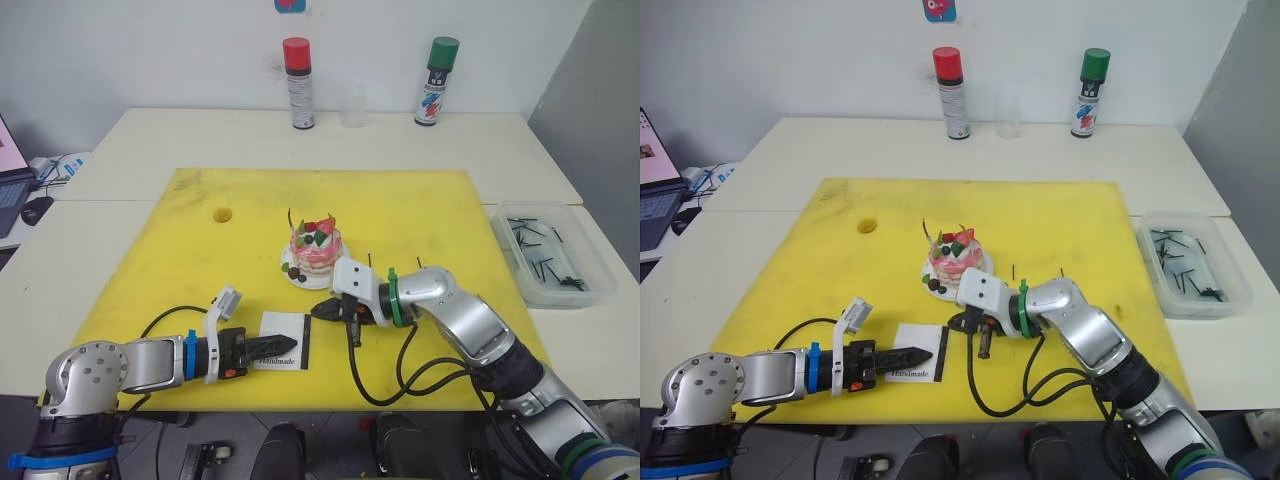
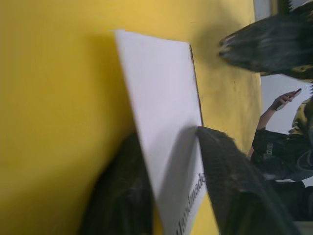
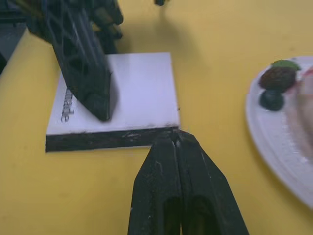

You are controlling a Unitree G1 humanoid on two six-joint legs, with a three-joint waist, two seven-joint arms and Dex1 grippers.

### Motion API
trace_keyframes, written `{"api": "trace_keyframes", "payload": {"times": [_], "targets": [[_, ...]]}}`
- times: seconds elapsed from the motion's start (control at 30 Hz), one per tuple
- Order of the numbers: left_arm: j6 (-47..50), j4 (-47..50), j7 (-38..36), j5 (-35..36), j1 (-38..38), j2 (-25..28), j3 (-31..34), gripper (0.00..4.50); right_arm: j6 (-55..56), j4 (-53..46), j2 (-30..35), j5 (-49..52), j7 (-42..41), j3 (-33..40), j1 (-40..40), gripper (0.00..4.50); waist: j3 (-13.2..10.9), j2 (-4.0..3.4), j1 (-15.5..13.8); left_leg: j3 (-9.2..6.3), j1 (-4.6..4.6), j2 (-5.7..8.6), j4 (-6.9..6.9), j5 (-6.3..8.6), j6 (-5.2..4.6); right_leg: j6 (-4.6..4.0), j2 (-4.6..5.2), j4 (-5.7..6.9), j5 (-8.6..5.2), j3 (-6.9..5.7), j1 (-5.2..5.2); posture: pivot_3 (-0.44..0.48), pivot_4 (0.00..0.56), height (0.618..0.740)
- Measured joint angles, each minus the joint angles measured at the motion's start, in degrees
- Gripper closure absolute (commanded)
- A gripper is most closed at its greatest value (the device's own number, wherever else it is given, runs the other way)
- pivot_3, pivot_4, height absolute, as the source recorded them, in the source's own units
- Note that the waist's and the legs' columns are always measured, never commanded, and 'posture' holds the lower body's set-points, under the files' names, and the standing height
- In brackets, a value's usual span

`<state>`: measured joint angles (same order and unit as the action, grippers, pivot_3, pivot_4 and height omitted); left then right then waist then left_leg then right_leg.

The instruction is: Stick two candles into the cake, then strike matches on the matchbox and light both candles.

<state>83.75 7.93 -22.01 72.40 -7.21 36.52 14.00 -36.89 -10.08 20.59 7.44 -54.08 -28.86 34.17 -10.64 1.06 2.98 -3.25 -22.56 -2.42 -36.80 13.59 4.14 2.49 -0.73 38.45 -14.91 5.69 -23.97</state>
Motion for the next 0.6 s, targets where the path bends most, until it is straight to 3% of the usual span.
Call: {"api": "trace_keyframes", "payload": {"times": [0.1,0.13,0.4,0.6], "targets": [[-0.4,0.13,-1.33,-0.49,0.05,-0.85,-0.16,4.42,-1.24,-1.19,-0.37,0.62,0.58,1.25,0.93,4.5,0.02,-0.03,-0.09,-0.02,-0.02,0.0,0.01,0.0,0.0,0.0,0.0,-0.05,0.0,-0.02,0.01,0.0,0.15,0.74],[-0.39,0.33,-1.56,-0.51,0.06,-1.01,-0.17,4.48,-1.67,-1.56,-0.37,0.79,0.61,1.41,0.93,4.5,0.02,-0.03,-0.1,-0.02,-0.03,0.0,0.01,0.0,0.0,0.0,0.0,-0.09,0.0,-0.02,0.02,0.0,0.15,0.74],[2.15,0.63,-0.91,1.63,-0.58,-2.29,1.95,4.48,-7.36,-8.81,3.75,4.59,0.31,4.65,0.41,4.5,0.03,-0.06,-0.09,-0.01,-0.3,-0.01,0.09,-0.01,-0.03,0.18,0.02,-0.51,0.11,-0.02,-0.04,0.0,0.15,0.74],[4.89,0.57,7.63,8.24,-2.82,-6.52,3.11,4.48,-12.19,-15.37,9.58,9.77,0.29,11.01,-1.31,4.5,0.01,-0.02,-1.0,-0.09,-0.5,0.13,0.16,0.0,-0.03,0.27,0.1,-0.53,0.16,-0.02,0.11,0.0,0.15,0.74]]}}
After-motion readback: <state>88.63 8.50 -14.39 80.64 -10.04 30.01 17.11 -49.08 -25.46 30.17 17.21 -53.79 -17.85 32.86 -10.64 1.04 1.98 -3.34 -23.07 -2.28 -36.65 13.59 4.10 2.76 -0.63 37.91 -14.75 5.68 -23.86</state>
